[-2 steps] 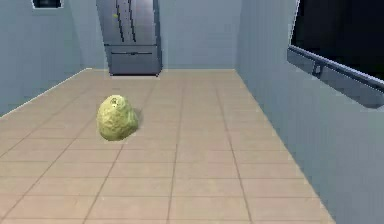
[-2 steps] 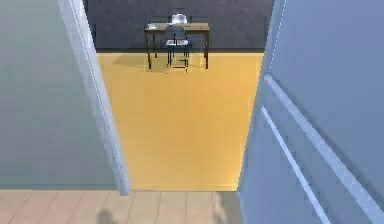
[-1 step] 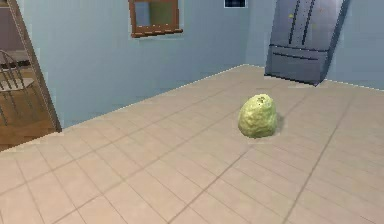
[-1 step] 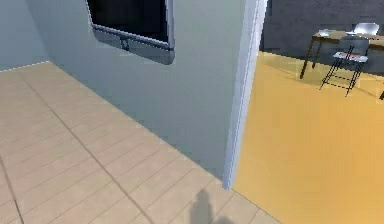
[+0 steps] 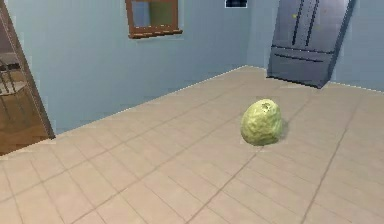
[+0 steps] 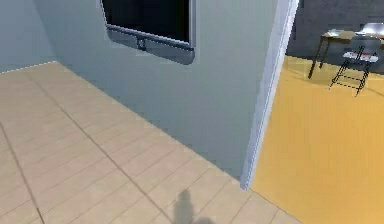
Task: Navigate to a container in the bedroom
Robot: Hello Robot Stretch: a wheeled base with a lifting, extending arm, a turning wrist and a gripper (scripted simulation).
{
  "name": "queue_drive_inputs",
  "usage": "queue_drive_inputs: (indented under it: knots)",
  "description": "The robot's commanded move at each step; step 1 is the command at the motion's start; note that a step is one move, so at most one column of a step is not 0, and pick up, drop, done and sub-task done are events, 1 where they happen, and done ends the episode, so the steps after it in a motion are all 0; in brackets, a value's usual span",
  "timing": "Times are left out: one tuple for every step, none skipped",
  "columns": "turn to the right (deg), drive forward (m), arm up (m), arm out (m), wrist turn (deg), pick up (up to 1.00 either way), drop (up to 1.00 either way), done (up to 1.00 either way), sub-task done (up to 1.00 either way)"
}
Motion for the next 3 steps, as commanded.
queue_drive_inputs:
  knots:
    - [45.0,0.0,0.0,0.0,0.0,0.0,0.0,0.0,0.0]
    - [30.0,0.0,0.0,0.0,0.0,0.0,0.0,0.0,0.0]
    - [0.0,0.2,0.0,0.0,0.0,0.0,0.0,0.0,0.0]
